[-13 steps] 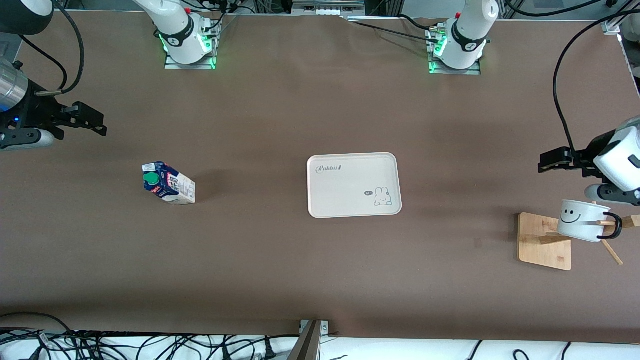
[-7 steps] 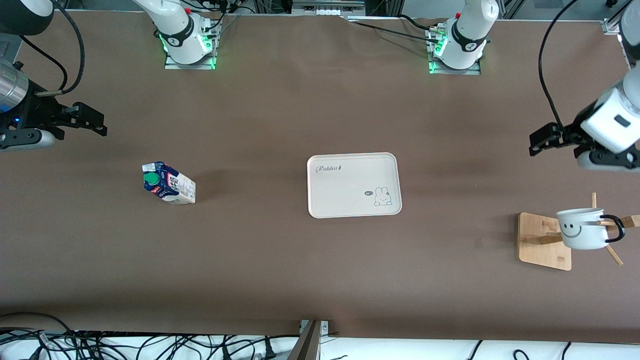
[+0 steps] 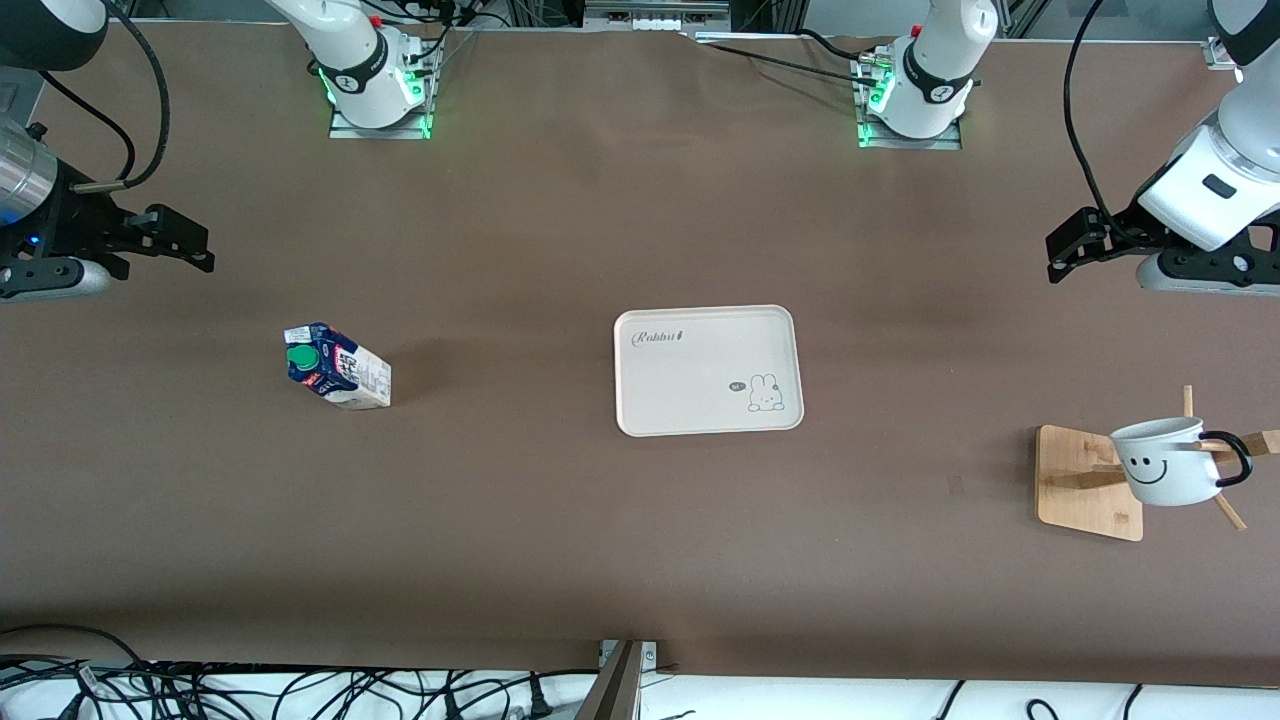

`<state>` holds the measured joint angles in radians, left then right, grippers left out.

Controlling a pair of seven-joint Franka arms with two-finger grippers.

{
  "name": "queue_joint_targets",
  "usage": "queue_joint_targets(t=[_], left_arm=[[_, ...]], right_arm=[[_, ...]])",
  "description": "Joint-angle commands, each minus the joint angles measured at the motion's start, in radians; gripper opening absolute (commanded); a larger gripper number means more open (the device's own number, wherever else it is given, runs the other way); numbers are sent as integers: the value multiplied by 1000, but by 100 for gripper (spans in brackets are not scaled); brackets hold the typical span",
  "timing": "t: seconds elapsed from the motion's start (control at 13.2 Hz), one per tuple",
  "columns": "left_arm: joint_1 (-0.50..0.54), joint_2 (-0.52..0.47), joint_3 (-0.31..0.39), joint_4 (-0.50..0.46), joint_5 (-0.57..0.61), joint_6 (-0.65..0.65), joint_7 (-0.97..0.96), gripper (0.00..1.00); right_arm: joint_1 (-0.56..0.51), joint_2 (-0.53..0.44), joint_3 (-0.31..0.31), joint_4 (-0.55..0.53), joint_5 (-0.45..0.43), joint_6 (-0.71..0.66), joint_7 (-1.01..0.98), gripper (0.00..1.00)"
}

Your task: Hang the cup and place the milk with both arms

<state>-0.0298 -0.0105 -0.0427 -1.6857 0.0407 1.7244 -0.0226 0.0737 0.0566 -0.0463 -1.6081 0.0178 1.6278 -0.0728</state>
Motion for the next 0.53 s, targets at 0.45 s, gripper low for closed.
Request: queue_joint_targets(t=[0.45], left_arm=[[-4,9,12,14,-1,-54,36,100]], right_arm=[[-3,6,3,23,-12,-20,18,100]])
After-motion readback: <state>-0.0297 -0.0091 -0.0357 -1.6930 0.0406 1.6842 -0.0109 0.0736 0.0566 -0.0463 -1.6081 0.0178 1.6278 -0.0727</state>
